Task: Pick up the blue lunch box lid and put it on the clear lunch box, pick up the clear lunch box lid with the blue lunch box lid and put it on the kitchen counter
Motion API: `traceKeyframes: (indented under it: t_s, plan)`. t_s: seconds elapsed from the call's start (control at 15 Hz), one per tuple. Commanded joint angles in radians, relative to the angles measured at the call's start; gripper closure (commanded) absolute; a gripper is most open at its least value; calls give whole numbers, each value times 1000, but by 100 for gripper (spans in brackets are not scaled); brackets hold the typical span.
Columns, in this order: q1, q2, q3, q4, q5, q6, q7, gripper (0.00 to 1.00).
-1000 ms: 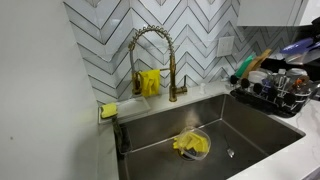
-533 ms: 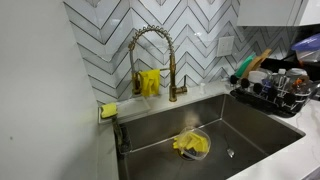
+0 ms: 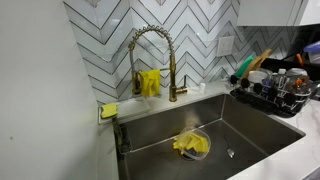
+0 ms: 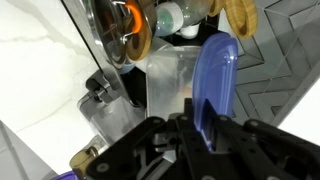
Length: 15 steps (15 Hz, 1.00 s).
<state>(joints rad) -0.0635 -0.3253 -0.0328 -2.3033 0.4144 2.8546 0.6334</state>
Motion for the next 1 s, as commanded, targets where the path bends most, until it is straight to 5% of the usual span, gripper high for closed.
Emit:
traceKeyframes:
  t_s: [0.0,0.53,0.93]
  plan:
    - [27,-108,-107,-39,102,-172,-114,97]
    - [-69,-225,-316,-58,202,-632,-381,97]
    - [-133,-187,-311,-70,218,-673,-443,88]
